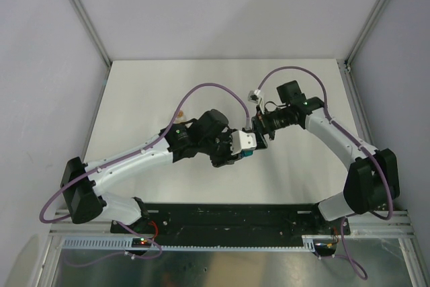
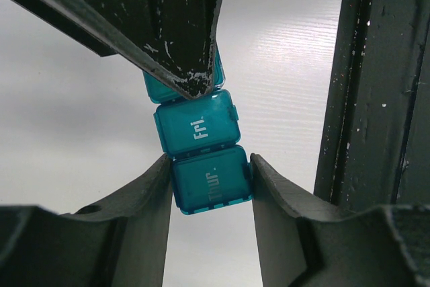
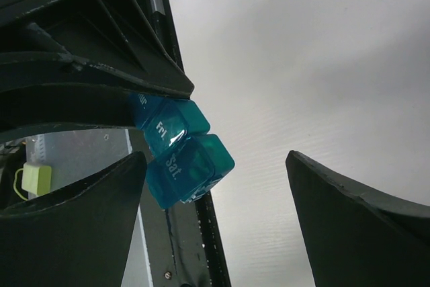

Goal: Sort the pills into containers

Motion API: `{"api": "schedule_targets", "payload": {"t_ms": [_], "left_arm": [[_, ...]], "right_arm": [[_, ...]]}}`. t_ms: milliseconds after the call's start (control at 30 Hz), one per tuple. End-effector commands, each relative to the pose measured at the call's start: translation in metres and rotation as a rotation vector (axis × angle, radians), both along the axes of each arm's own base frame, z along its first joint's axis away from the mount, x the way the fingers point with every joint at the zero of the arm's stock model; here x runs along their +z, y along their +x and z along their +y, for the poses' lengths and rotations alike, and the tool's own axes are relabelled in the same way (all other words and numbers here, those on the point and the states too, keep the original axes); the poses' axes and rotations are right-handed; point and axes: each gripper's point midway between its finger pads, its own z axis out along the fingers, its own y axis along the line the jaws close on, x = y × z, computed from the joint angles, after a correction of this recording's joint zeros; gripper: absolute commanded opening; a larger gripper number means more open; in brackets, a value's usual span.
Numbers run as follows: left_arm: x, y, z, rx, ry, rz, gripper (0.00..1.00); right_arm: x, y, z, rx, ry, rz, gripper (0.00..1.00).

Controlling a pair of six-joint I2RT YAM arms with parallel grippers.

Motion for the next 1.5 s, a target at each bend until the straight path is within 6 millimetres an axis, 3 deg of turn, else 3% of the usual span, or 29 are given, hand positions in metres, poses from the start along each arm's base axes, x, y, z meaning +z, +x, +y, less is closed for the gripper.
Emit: {"api": "schedule_targets", "payload": {"t_ms": [0, 367, 633, 1167, 1467], "left_arm": [[0.029, 0.006, -0.009, 0.004, -0.09, -0.046, 0.0], [0.037, 0.011, -0.007, 0.037, -0.123, -0.081, 0.0], [0.039, 0.018, -0.009, 0.071, -0.14, -0.101, 0.0], [0.024, 0.028, -0.013, 0.103, -0.098, -0.106, 0.0], [0.018, 0.03, -0.019, 0.117, -0.084, -0.109, 0.0]], "right_arm": [[0.013, 0.003, 0.005, 0.014, 0.051, 0.04, 0.91], [0.006, 0.001, 0.003, 0.032, 0.077, 0.117, 0.84], [0.01, -0.004, 0.005, 0.058, 0.115, 0.144, 0.74], [0.023, -0.005, 0.006, 0.073, 0.176, 0.18, 0.24], [0.024, -0.002, 0.004, 0.058, 0.189, 0.205, 0.04]]}}
